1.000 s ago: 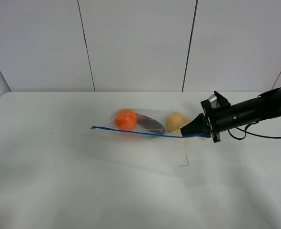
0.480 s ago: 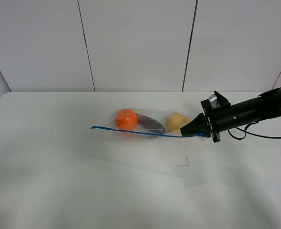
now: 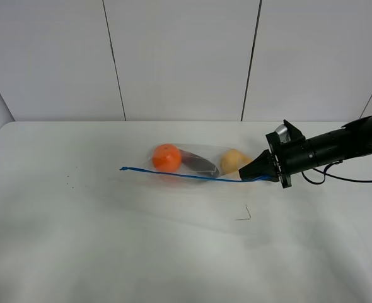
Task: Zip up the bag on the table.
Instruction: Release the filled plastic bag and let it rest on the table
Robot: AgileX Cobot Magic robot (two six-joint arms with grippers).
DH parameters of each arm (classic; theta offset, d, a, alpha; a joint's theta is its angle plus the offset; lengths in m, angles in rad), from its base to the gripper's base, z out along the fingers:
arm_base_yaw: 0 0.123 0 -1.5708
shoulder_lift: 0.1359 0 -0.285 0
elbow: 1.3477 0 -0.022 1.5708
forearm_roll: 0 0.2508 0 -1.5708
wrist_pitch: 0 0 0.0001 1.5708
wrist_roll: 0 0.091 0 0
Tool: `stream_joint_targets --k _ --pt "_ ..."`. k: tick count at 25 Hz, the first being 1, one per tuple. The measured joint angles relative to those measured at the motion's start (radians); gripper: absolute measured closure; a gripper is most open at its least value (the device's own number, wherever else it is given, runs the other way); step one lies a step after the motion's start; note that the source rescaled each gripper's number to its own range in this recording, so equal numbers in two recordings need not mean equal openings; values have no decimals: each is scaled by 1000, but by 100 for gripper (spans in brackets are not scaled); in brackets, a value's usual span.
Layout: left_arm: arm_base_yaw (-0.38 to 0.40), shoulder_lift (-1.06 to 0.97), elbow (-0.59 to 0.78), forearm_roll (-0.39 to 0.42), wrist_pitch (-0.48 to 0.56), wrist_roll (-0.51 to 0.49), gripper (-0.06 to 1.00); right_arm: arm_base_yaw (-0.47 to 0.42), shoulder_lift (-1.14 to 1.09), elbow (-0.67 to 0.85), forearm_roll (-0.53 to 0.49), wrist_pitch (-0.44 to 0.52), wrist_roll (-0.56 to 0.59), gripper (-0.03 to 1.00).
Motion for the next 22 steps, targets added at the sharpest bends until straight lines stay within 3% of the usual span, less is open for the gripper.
stream_joint_targets --k 7,9,12,14,17,22 --pt "0 0 0 0 0 0 -6 0 0 0 0 0 0 94" --pt "0 0 0 0 0 -1 -6 0 0 0 1 0 3 77" --pt "0 0 0 0 1 -1 -6 0 0 0 4 0 4 26" --pt "0 0 0 0 1 -1 -6 0 0 0 4 0 4 7" --pt "0 0 0 0 1 -1 -6 0 0 0 4 0 6 -1" --pt "0 0 0 0 1 -1 -6 0 0 0 4 0 41 -3"
